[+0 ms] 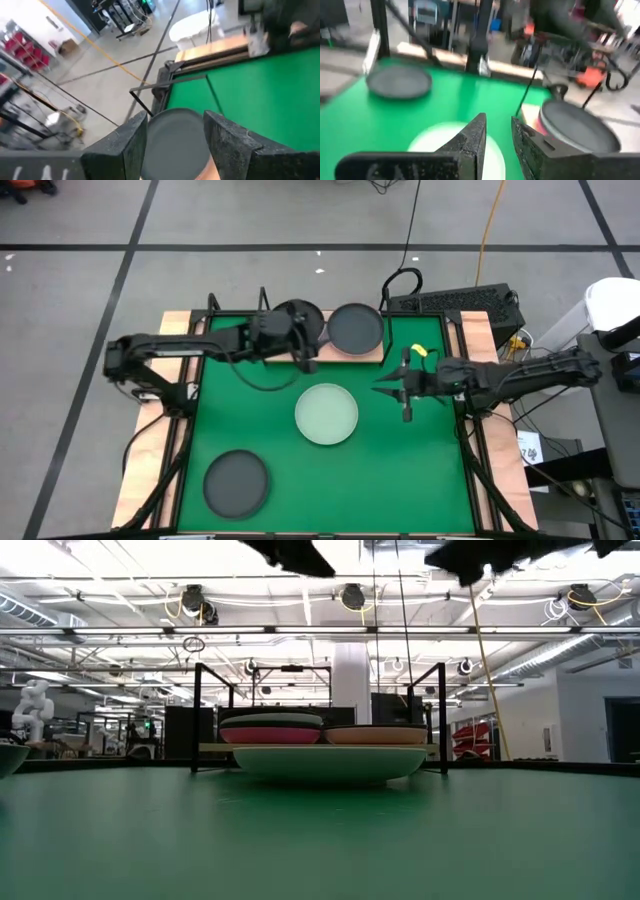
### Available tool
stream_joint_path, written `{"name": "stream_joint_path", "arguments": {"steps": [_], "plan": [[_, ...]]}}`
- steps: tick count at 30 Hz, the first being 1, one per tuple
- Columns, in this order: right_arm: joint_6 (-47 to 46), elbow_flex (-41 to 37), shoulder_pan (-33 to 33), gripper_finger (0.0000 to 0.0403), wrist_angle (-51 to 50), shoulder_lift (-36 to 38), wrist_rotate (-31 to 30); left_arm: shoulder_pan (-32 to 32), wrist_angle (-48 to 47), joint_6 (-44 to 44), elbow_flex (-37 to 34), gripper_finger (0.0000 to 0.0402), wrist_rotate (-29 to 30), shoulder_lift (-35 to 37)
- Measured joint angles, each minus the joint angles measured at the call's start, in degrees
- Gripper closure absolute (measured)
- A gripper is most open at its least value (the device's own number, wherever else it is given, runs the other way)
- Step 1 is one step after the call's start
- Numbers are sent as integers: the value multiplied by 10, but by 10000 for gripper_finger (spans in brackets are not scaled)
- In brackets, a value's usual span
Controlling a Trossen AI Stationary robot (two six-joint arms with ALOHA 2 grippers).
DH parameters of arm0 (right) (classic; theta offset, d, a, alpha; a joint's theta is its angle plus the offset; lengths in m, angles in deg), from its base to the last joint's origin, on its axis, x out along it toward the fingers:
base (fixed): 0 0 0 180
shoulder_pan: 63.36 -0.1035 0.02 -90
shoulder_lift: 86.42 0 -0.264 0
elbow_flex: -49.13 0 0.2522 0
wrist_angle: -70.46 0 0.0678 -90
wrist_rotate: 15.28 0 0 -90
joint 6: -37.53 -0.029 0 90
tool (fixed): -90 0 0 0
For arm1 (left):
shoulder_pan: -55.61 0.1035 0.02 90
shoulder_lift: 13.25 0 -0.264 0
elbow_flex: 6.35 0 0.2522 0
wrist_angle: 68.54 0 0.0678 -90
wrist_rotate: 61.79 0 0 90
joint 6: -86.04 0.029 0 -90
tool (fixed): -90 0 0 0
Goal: Place and stack plates onto a shelf
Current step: Stack the light green plate on top of the black plate on the shelf
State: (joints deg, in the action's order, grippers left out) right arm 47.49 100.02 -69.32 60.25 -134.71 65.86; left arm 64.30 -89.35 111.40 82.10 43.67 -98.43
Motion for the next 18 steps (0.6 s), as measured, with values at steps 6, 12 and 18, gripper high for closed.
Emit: {"name": "stream_joint_path", "arguments": {"steps": [6,12,18], "plan": [[14,0,0,325,-49,-63,2,-13,-31,-121,0,204,9,62],[37,0,-5,325,-82,-144,58,-30,-10,-176,-62,204,10,107],[97,0,-26,313,-77,-228,77,-52,116,-221,-197,204,45,187]]}}
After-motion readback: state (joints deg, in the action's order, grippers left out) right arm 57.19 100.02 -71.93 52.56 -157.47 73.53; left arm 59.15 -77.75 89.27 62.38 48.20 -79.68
